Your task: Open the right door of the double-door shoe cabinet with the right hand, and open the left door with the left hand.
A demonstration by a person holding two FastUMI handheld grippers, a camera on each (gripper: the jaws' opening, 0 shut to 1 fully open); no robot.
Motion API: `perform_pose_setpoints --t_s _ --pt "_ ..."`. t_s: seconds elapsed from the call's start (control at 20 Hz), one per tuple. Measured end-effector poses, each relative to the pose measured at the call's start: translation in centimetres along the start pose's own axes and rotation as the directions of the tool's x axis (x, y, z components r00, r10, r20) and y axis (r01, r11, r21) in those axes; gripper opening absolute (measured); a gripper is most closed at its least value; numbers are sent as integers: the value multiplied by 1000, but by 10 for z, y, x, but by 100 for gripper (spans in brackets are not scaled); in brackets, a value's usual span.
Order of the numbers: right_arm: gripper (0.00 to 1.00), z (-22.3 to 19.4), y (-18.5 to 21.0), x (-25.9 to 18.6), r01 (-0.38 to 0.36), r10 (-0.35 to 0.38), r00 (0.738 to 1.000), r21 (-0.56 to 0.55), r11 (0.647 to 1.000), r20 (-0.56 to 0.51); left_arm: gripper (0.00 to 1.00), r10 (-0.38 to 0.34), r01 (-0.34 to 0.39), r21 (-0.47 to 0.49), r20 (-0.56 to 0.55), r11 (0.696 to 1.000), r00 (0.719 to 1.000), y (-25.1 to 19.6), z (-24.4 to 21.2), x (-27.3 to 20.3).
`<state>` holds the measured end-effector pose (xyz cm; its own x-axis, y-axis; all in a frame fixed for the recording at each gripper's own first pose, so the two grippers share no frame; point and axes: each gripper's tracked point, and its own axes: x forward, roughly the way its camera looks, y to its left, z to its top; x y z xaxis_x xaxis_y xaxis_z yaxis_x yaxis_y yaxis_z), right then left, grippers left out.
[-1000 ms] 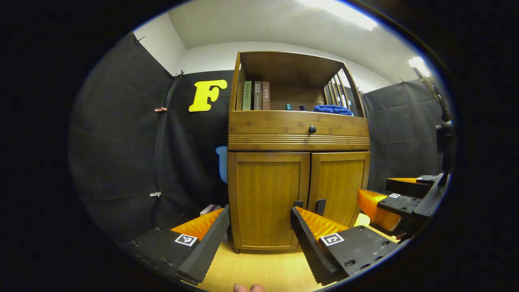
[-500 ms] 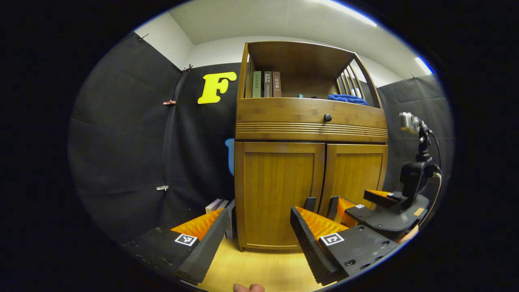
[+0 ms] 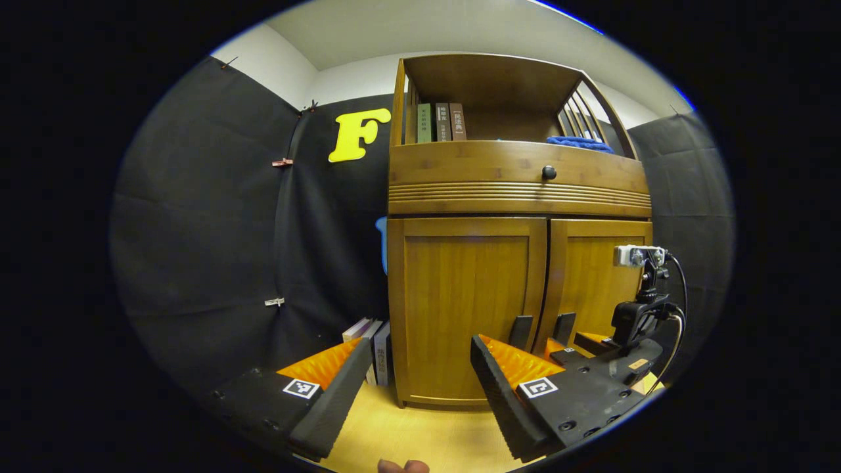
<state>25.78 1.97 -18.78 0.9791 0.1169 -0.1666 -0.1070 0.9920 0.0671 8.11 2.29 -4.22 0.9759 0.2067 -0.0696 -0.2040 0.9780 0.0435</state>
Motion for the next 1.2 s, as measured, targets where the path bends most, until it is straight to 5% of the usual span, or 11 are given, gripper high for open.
perform_pose_setpoints --t_s 0.1,0.25,0.35,0.45,0.6,1.2 --pt "54 -2 7 10 -8 8 1000 4 1000 0 94 14 -14 4 -5 1000 1000 2 -2 4" --pt "51 -5 9 21 -4 5 1000 -27 1000 9 94 35 -35 6 -2 999 999 7 -3 9" --pt "35 0 9 14 11 -11 1000 -20 1000 5 94 40 -40 3 -3 999 999 8 -2 11" --pt "35 -2 9 15 13 -13 1000 -13 1000 0 94 41 -41 6 4 999 999 9 -1 9" --pt "20 -3 8 11 -12 12 1000 2 1000 -18 94 41 -41 18 15 999 999 12 2 5" --pt "20 -11 -19 -99 -55 54 998 -3 999 -38 94 17 -17 10 26 1000 1000 27 5 -21"
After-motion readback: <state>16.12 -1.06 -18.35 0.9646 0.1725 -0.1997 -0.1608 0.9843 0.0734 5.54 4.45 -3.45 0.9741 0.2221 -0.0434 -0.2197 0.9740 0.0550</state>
